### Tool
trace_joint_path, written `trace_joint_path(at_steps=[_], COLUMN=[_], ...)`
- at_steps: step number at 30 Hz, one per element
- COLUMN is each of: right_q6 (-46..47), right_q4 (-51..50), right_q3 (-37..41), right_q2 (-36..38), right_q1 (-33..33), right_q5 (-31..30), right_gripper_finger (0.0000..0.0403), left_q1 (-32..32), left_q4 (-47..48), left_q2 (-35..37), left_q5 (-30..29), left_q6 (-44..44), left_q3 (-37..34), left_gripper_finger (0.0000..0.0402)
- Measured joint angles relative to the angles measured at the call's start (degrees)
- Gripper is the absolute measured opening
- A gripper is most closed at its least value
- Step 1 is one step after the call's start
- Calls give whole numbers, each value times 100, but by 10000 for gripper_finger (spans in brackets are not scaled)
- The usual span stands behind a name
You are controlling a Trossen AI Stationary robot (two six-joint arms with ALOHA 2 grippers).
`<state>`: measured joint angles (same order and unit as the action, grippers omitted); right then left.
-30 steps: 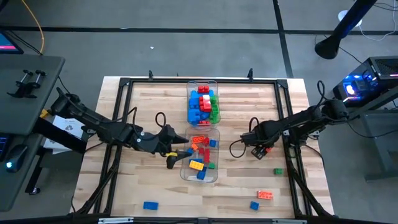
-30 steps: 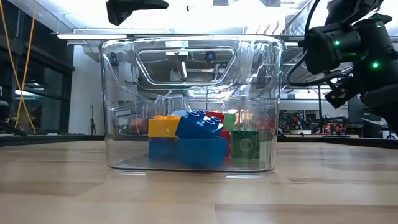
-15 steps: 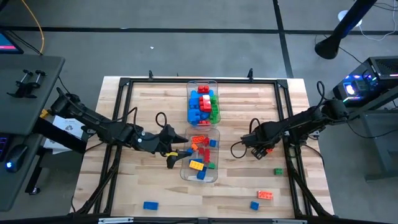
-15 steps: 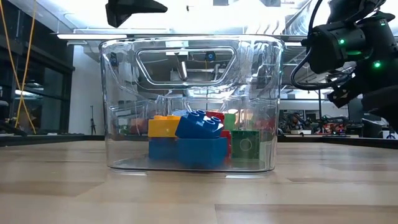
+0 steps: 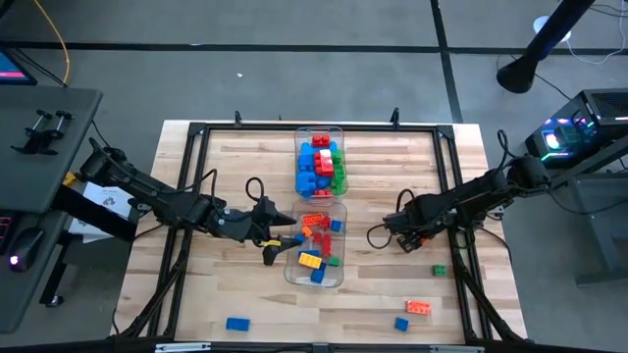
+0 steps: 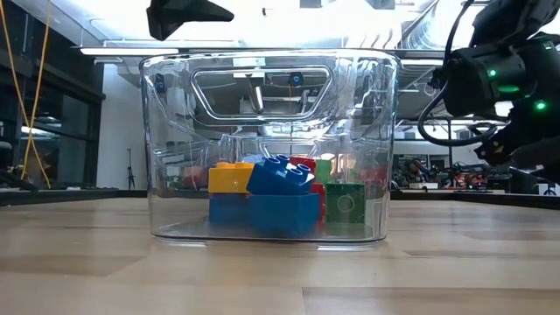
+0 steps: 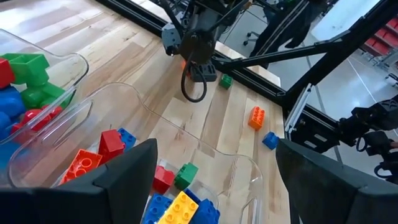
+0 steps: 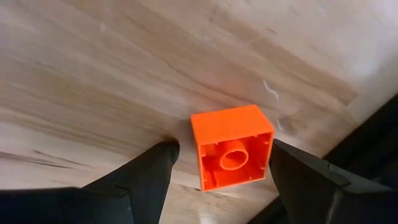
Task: Sort blocks by size
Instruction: Put the small orange game piece into the bottom transparent bin
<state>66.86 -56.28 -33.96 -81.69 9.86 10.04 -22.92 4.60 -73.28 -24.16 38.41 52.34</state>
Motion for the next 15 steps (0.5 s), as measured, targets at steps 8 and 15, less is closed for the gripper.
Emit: trace_joint_path(at_steps=[8, 15], right_q6=[-393, -336], right_q4=[57, -65], right_q3=[1, -321], right_q2=[0, 5], right_q1=[-19, 118], right_q5=[-79, -464], right_gripper_finger=[213, 136], left_q1=[-2, -2], left_q4=[25, -199], left_q2=[0, 440], left_q5=[-2, 219], left_q6=[22, -798], left_q3=[2, 53], left_gripper_finger=[312, 312])
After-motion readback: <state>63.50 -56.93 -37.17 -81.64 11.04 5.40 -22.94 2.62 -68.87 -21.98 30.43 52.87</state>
